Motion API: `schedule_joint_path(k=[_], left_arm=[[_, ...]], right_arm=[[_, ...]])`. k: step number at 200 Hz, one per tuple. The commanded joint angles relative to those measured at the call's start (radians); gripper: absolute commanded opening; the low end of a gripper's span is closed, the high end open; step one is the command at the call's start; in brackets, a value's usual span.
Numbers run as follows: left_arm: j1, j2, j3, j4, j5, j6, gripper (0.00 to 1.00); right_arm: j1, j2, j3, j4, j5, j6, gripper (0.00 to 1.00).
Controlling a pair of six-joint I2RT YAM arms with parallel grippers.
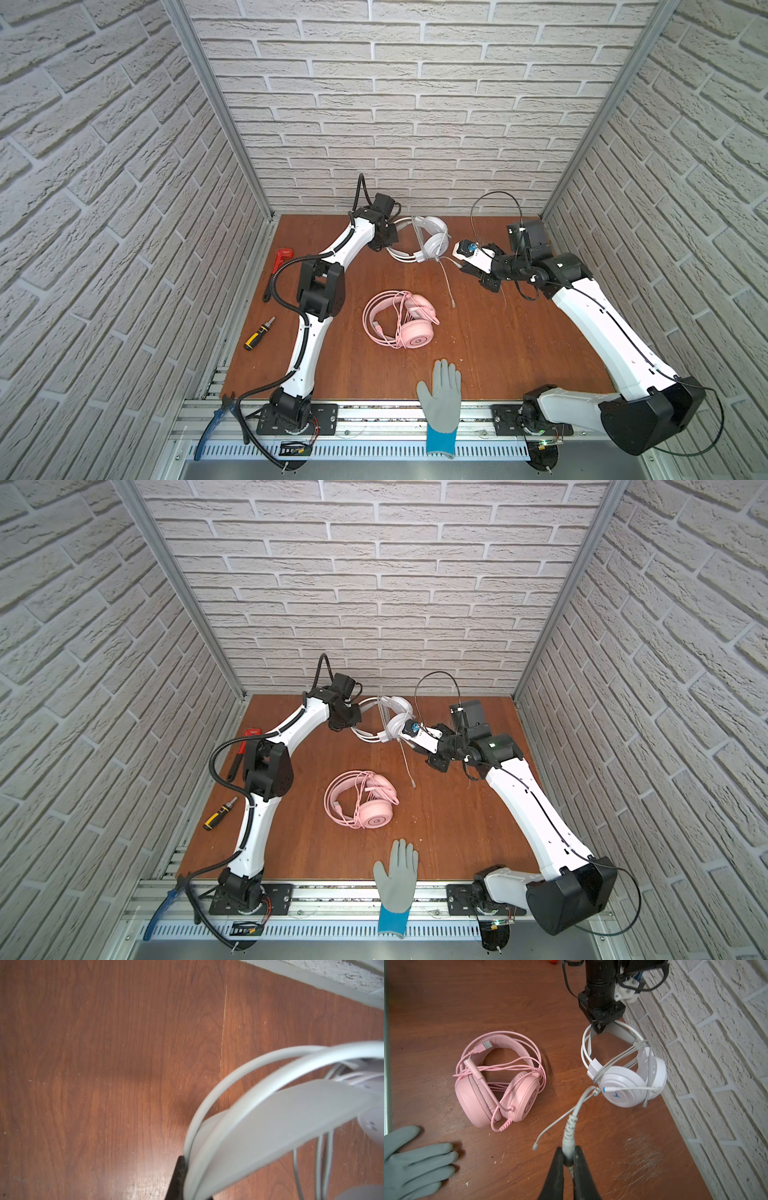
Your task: Wrap the headphones
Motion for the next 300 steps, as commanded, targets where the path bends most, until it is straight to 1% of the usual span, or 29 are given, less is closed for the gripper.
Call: schedule_joint_path(k=[1,47,79,127,147,161,192,240,300], left_arm=[[-0.010,-0.002,0.050,0.034,0.002,-0.003,0.00],[-0.055,0.047,0.135,-0.031,0.001,0.067,0.00],[-0.080,0.053,0.137,-0.069,0.005,0.130,0.00],[-0.100,0.051,0.141,-0.123,0.014,0.204,0.00],[-0.108,0.050,0.146,-0.139,0.012,0.219,0.00],[-0.116,0.051,0.148,-0.145,0.014,0.227,0.00],[-0.133,0.059,0.169,-0.166,0.031,0.238,0.00],[-0.153,0.058,0.185,-0.211,0.045,0.270,0.00],[-0.174,0.057,0.186,-0.253,0.042,0.299,0.00]], right_arm=[[-0.004,0.039,0.070,-0.057,-0.092,-0.038,0.05],[-0.027,0.058,0.075,0.001,-0.145,-0.028,0.05],[-0.062,0.145,0.199,-0.103,-0.160,-0.045,0.05],[-0.112,0.248,0.306,-0.125,-0.190,-0.034,0.05],[-0.126,0.291,0.339,-0.128,-0.193,0.007,0.05],[-0.132,0.320,0.352,-0.134,-0.223,0.027,0.05],[-0.146,0.362,0.322,-0.060,-0.254,0.082,0.05],[-0.183,0.459,0.349,-0.017,-0.206,0.124,0.05],[-0.240,0.548,0.376,0.064,-0.212,0.227,0.05]])
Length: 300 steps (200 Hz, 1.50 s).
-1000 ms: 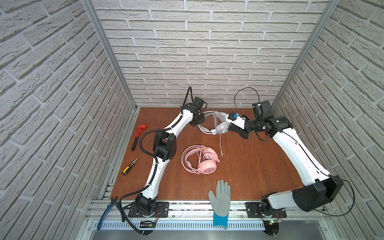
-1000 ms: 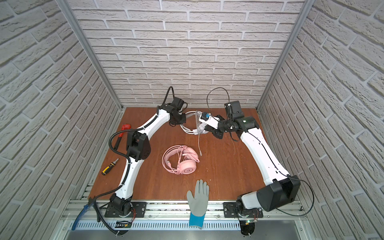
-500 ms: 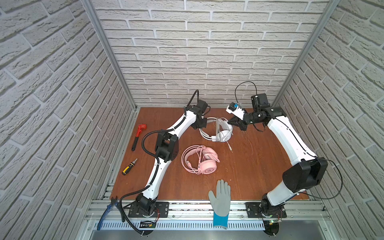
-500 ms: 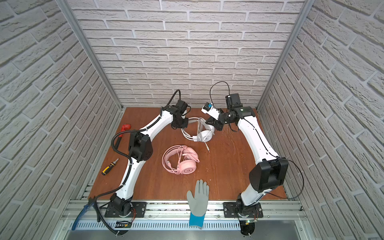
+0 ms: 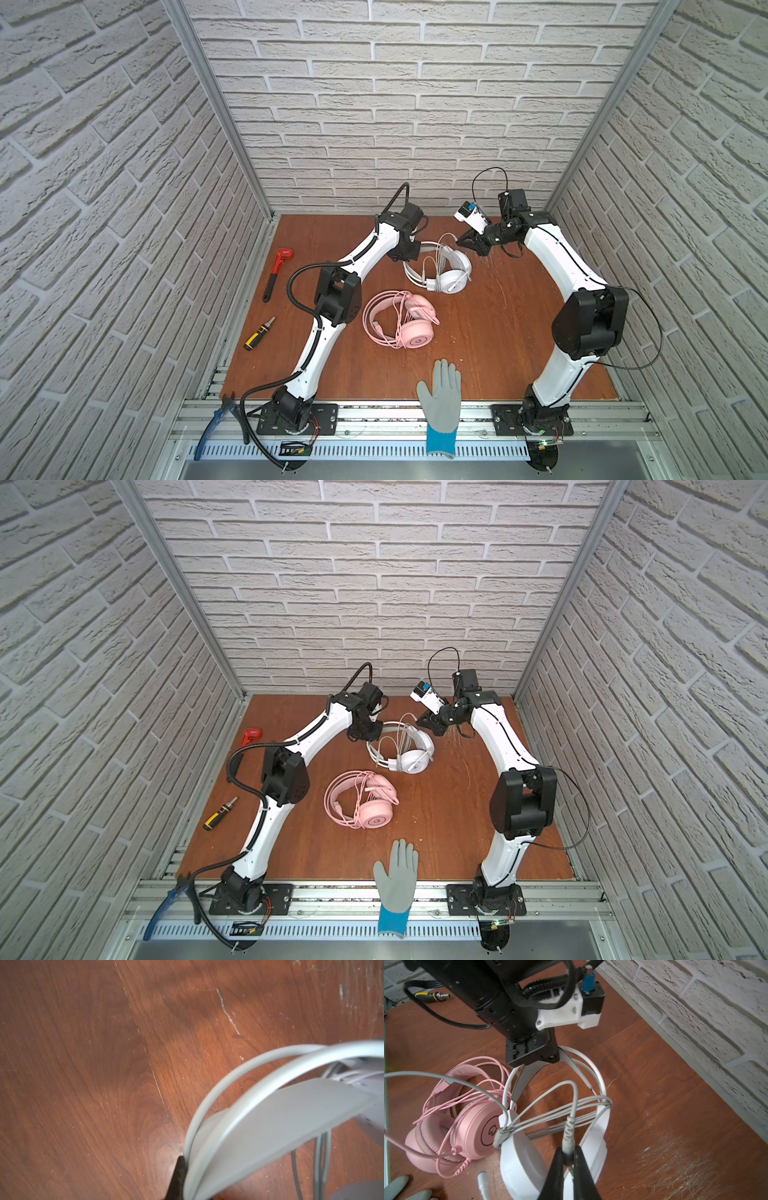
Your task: Wrap the headphones
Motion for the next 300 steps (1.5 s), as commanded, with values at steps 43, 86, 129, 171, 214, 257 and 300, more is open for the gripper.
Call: schedule_joint_path(k=[43,86,129,171,214,257,300], left_arm=[[-0.014,-0.011,0.041,-0.024,0.027,0.012,0.00],[-0.014,-0.011,0.043,-0.032,0.036,0.002,0.00],[-0.019,-0.010,0.045,-0.031,0.058,0.002,0.00],[-0.023,-0.010,0.046,-0.035,0.083,0.004,0.00],[-0.028,0.014,0.071,-0.050,0.097,-0.002,0.00],[-0.028,0.015,0.071,-0.055,0.118,0.014,0.00],[-0.028,0.026,0.068,-0.055,0.181,0.022,0.00]], right_arm=[[-0.050,0.042,0.000,0.073,0.010,0.148,0.05],[-0.107,0.081,-0.016,0.055,0.040,0.279,0.05],[-0.111,0.148,-0.006,0.020,0.042,0.359,0.05],[-0.103,0.231,0.041,-0.020,0.032,0.420,0.05],[-0.082,0.263,0.040,-0.005,0.026,0.455,0.05],[-0.081,0.307,0.094,-0.013,0.033,0.475,0.05],[-0.077,0.349,0.167,-0.030,0.072,0.474,0.12]])
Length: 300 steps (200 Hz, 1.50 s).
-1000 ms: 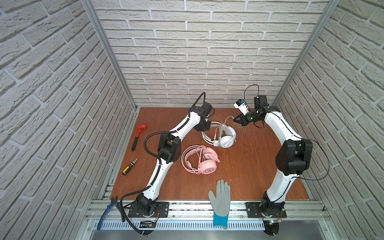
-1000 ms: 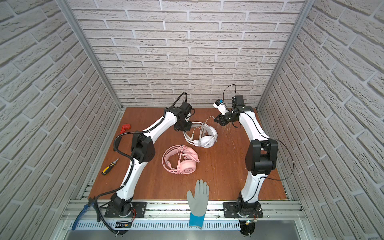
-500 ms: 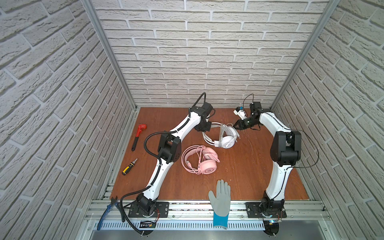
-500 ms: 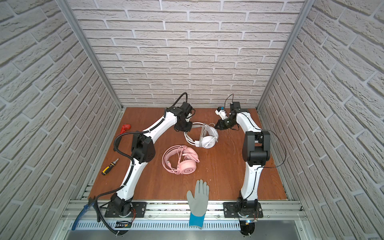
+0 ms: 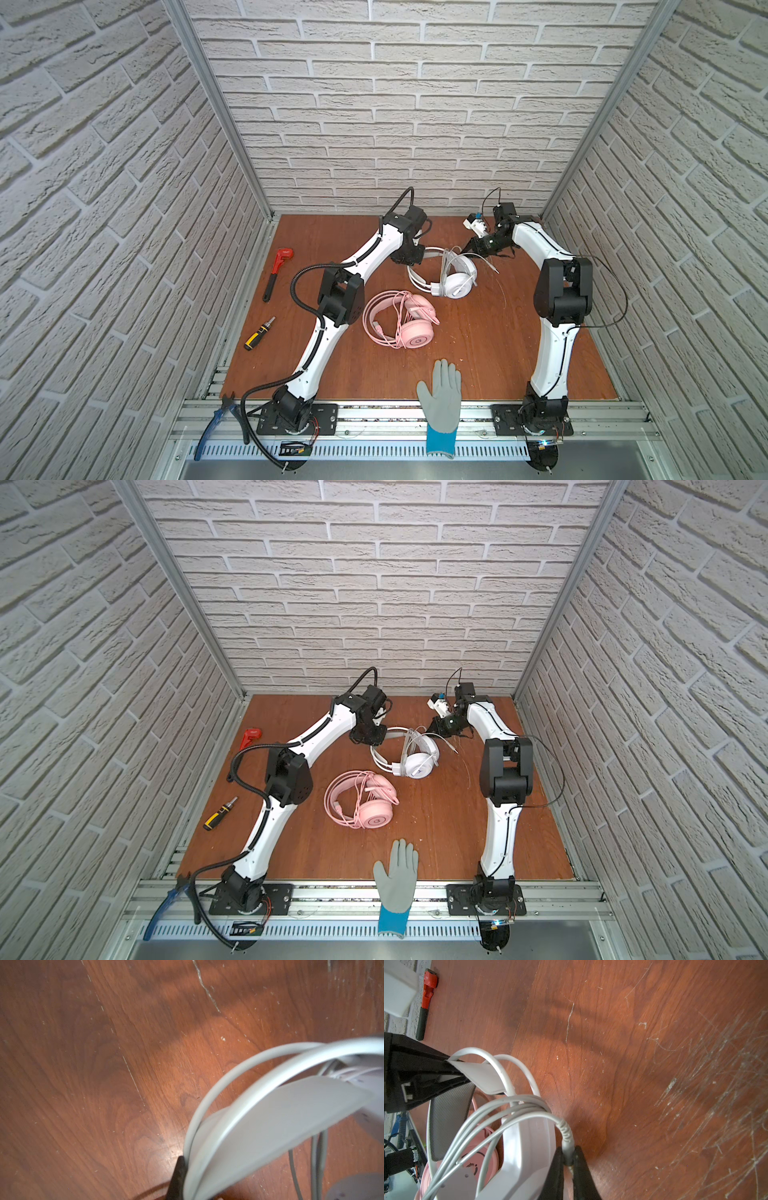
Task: Wrap the headphones
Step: 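Open the right gripper and release the plug end at the headset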
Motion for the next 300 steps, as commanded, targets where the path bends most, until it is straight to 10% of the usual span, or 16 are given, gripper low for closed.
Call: schedule_joint_path(k=[1,141,300], left_arm=[[-0.009,0.000,0.034,-0.006,0.105,0.018,0.00],[0.005,0.001,-0.001,-0.037,0.095,0.016,0.00],[-0.047,0.003,-0.119,0.211,-0.047,-0.281,0.00]], right_arm=[[0.002,0.016,0.052,0.010,0.039,0.017,0.12],[0.000,-0.120,0.032,0.078,0.243,0.082,0.46],[-0.001,-0.700,-0.604,0.450,0.354,0.225,0.96]])
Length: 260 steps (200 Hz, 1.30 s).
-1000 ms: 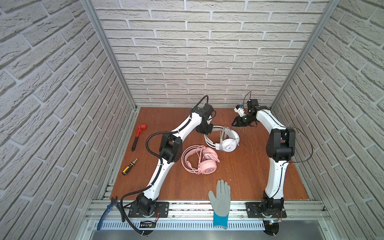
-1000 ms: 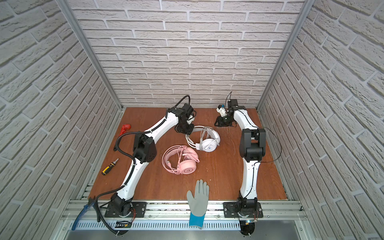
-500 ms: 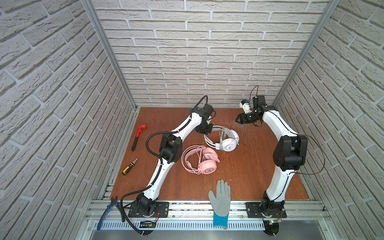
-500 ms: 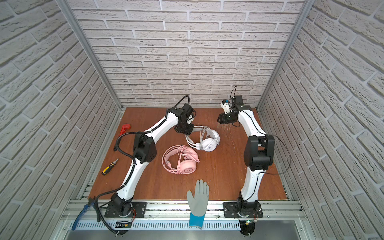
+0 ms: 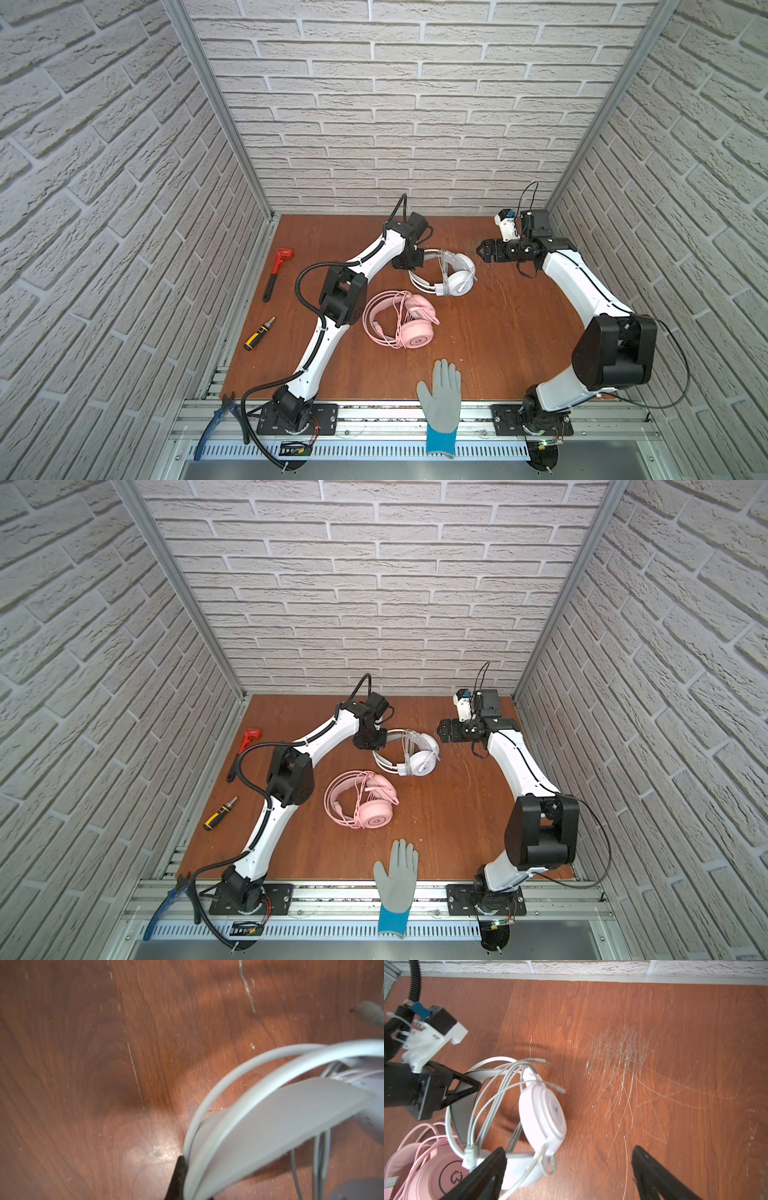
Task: Wrap the headphones
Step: 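Open the right gripper and release the plug end at the headset, then lower the white headset onto the table and open the left gripper while right gripper withdraws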
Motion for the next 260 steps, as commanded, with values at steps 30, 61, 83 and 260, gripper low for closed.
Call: schedule_joint_path(k=[30,61,83,260], left_arm=[[-0.049,0.017,-0.008,0.130,0.005,-0.078,0.00],[-0.064,0.030,-0.028,0.181,0.011,-0.097,0.00],[-0.076,0.047,-0.014,0.198,0.013,-0.113,0.00],[-0.094,-0.010,-0.033,0.139,-0.045,-0.122,0.54]], right_arm=[[0.001,-0.134,-0.135,0.140,-0.013,0.018,0.96],[0.004,-0.162,-0.168,0.105,-0.004,0.003,0.96],[0.004,-0.188,-0.179,0.088,0.040,-0.023,0.96],[0.025,-0.214,-0.158,0.052,0.019,-0.066,0.97]])
